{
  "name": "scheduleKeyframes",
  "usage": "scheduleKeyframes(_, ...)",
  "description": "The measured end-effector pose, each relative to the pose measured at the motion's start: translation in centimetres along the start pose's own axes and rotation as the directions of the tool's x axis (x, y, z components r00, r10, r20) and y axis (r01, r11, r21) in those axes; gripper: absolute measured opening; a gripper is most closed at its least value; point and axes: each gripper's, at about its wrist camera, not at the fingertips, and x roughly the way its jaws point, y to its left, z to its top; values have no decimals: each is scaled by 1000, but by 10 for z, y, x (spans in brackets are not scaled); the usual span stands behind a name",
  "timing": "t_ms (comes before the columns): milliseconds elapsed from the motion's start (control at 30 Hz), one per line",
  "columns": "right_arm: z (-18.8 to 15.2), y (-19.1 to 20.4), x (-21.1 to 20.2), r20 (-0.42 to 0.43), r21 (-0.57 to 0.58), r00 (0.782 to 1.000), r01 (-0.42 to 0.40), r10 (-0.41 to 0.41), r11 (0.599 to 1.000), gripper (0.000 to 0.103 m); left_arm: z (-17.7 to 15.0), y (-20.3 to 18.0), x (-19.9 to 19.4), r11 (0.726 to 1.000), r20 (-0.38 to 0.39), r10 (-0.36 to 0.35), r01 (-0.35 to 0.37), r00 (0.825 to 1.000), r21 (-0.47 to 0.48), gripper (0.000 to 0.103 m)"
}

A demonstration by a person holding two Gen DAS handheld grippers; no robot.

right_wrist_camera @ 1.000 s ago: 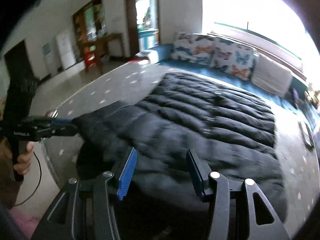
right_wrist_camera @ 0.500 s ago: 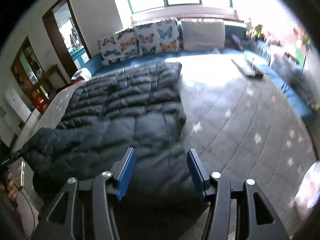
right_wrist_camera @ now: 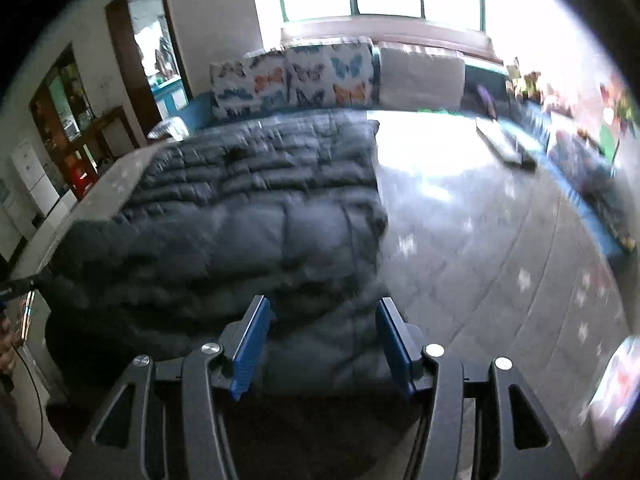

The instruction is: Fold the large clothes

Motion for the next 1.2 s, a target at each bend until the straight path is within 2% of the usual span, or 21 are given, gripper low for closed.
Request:
scheduleKeyframes(33,5,2,2,2,0,1000,-20,20,1000,69,1,1,-3,1000,0,1,-1,1000,-7,20)
scheduleKeyframes(167,15,16,27,-26,-24,997,-75,74,997,70,5,0,-23,1000,27,24,-24,999,1,20)
scheduleKeyframes(267,8,28,58,-102,-44,991,-94,89,995,72,8,-2,-41,998,68,60,-60,996,5,20)
scheduleKeyframes(400,-4,45,65,-91,-124,996,-17,5,992,74,17,-22,-54,998,94,14,-20,995,61,20)
scheduleKeyframes(467,1,48,56,-80,-135,997,-23,12,991,74,25,-39,-53,994,92,-12,2,996,111,20)
scheduleKeyframes(567,12,50,43,-61,-107,996,-71,65,992,74,39,-72,-43,979,75,-69,53,995,197,20)
scheduleKeyframes(633,17,56,45,-66,-102,994,-96,89,990,74,45,-96,-25,956,28,-132,120,991,268,20)
scheduleKeyframes(767,16,67,62,-89,-126,994,-79,68,989,74,47,-126,19,929,-51,-115,125,992,347,20)
scheduleKeyframes(867,12,70,71,-98,-126,993,-81,68,989,77,45,-132,47,919,-80,-81,105,994,380,20)
scheduleKeyframes(933,9,71,74,-98,-131,993,-78,65,988,78,40,-128,63,920,-91,-61,91,994,382,20)
scheduleKeyframes(1067,4,71,78,-102,-142,993,-79,65,987,81,34,-114,89,932,-123,-65,105,990,347,20)
scheduleKeyframes(1200,0,73,84,-103,-169,993,-73,56,983,83,32,-99,105,940,-145,-98,139,985,312,20)
